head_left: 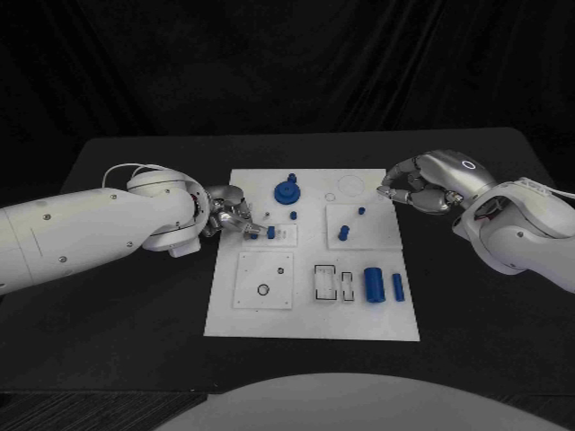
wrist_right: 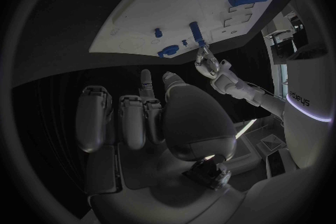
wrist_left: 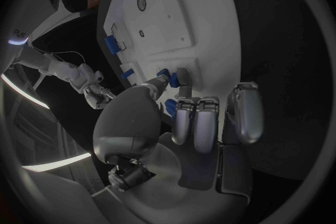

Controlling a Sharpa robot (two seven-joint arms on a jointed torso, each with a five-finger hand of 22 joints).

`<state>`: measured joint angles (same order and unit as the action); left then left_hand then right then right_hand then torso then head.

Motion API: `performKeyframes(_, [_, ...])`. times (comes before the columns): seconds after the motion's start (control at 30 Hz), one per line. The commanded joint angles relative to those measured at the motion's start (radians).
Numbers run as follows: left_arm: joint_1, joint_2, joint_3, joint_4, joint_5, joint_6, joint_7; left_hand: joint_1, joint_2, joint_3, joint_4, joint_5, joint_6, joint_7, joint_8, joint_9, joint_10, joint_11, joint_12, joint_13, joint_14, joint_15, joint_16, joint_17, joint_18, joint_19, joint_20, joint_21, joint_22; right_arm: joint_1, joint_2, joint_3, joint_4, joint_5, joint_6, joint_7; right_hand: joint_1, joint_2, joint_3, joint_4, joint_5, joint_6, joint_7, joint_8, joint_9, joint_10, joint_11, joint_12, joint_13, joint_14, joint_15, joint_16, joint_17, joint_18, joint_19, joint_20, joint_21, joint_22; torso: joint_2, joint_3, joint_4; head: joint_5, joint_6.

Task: Assemble the parts on the task board

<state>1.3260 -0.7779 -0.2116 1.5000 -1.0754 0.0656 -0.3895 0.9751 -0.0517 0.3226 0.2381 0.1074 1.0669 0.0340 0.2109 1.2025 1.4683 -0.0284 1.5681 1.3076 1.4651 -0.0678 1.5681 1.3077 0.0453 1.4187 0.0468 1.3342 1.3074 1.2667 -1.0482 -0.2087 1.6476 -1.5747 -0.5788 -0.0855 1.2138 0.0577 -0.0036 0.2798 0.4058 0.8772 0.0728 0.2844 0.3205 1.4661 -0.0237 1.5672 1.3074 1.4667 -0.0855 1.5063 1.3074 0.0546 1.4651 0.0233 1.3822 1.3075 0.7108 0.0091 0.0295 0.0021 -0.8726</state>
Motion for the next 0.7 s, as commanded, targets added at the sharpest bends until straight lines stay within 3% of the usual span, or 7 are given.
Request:
performKeyframes(0.03, [-0.004,0.003,-0.001,0.001,0.001,0.017,0.001,-0.015,0.001,-0.03,0.013,-0.017,0.007,0.004,-0.005,-0.001,0.103,0.005,0.003,0.263,0.106,0.004,0.003,0.263,0.013,0.002,0.003,-0.002,0.186,-0.002,-0.001,0.001,0.001,-0.002,0.001,-0.018,0.007,0.001,0.005,-0.001,0.005,0.006,-0.001,-0.005,-0.001,0.103,0.0,0.001,0.26,0.082,0.001,-0.004,0.156,-0.01,0.029,0.004,-0.003,0.205,0.001,0.0,0.0009,0.0,0.0])
performKeyframes(0.5, [-0.004,0.005,-0.001,-0.002,0.001,0.016,-0.003,-0.012,0.013,-0.067,0.023,-0.021,0.013,0.0,0.013,0.019,0.103,0.003,0.003,0.263,0.106,0.003,0.003,0.263,0.013,0.003,0.002,-0.001,0.186,-0.002,-0.002,0.001,0.002,-0.002,0.004,-0.017,0.008,0.001,0.005,-0.001,0.007,0.006,-0.001,-0.005,-0.001,0.103,0.0,0.001,0.26,0.082,0.001,-0.004,0.156,-0.01,0.029,0.004,-0.003,0.205,0.0,0.0002,0.0003,0.001,0.0])
performKeyframes(0.7, [-0.004,0.003,-0.001,-0.004,0.001,0.018,-0.005,0.017,0.033,-0.091,0.019,0.027,-0.002,-0.002,0.033,0.051,0.103,0.0,0.003,0.263,0.106,0.001,0.003,0.263,0.014,0.002,0.0,-0.004,0.186,-0.002,-0.002,0.001,0.002,-0.002,0.005,-0.016,0.012,0.0,0.008,0.001,0.019,0.007,-0.001,-0.006,-0.002,0.102,0.0,0.0,0.259,0.082,0.001,-0.004,0.156,-0.01,0.029,0.004,-0.004,0.205,0.001,-0.0002,0.0006,0.002,0.0])
